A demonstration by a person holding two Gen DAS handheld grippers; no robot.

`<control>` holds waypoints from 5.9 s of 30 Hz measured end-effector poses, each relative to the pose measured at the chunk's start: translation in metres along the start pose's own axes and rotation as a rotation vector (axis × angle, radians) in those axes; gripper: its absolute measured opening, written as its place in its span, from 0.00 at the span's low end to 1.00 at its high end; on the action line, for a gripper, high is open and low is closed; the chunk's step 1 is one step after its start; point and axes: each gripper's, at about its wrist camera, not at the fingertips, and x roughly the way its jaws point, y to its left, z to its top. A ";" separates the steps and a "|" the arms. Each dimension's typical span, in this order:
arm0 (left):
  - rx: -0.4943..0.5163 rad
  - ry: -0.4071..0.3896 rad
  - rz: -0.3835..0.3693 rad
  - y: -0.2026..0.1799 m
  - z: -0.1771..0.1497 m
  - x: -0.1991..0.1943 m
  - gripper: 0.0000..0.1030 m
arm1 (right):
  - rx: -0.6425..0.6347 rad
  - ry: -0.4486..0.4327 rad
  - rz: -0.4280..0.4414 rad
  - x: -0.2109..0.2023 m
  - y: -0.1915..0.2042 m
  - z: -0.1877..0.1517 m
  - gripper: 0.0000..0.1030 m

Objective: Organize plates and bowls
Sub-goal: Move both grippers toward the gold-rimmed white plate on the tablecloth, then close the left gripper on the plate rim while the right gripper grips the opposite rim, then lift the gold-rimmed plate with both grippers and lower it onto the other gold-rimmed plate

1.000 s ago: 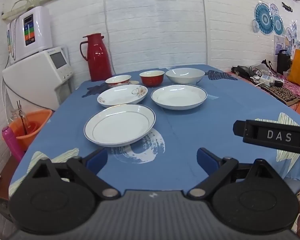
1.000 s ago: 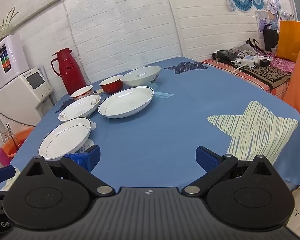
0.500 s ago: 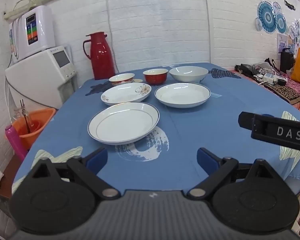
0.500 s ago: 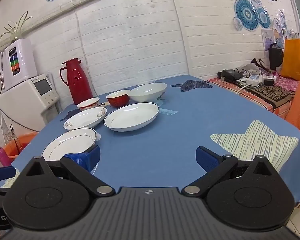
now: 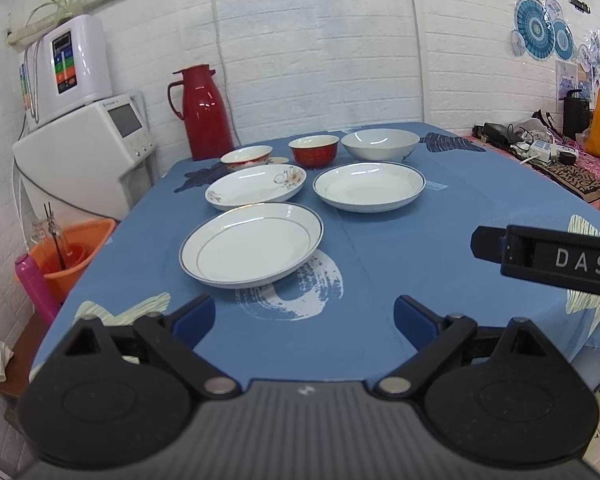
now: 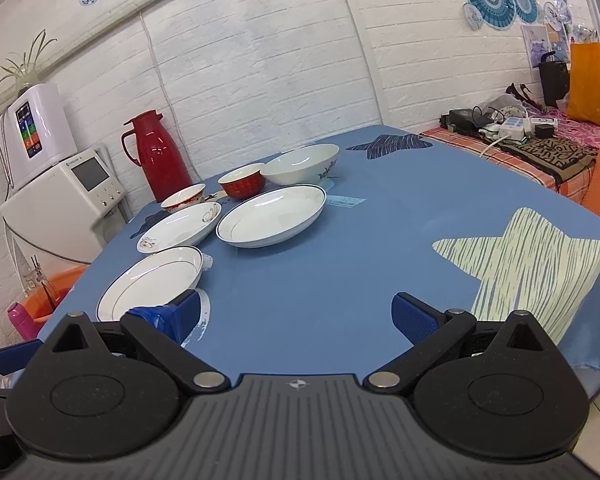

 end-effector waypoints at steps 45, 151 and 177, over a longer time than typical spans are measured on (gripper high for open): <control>-0.155 0.156 -0.022 0.128 0.048 0.067 0.92 | -0.090 0.002 0.082 0.026 0.029 0.016 0.87; -0.204 0.567 -0.398 0.068 0.175 0.311 0.68 | -0.172 0.402 0.066 0.267 0.003 0.179 0.41; -0.212 0.648 -0.355 0.025 0.166 0.369 0.12 | -0.284 0.670 0.043 0.351 -0.010 0.154 0.39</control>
